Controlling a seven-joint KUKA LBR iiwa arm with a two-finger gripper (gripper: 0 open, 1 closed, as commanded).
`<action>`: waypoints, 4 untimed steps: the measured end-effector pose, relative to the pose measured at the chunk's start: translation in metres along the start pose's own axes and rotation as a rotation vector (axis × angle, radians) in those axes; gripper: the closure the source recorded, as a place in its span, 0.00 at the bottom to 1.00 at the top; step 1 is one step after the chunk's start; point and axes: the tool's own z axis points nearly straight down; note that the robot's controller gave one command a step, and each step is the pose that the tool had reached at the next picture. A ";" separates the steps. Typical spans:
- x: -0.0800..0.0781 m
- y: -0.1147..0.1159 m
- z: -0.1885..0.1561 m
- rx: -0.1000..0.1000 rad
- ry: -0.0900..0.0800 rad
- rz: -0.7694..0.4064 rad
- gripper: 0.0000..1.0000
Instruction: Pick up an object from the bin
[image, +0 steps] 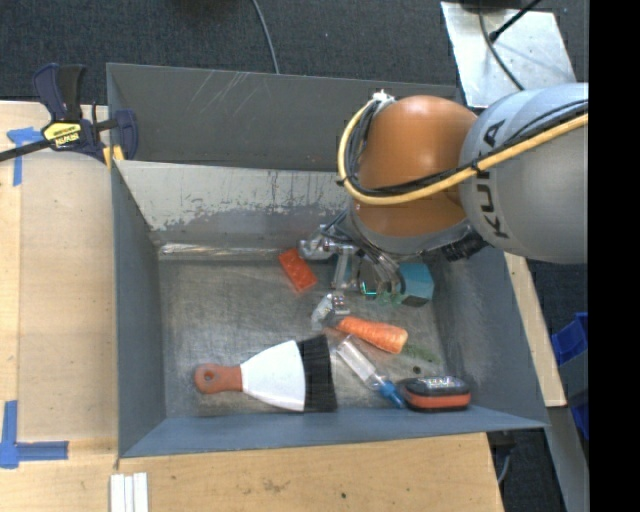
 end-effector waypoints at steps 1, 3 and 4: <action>0.000 0.000 0.001 0.000 0.001 -0.004 0.00; 0.009 -0.023 0.060 0.001 0.000 0.072 0.00; 0.038 -0.018 0.053 0.001 0.004 -0.260 0.00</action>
Offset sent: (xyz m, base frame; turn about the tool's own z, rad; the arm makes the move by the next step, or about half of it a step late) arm 0.0097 -0.0012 -0.0545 0.1430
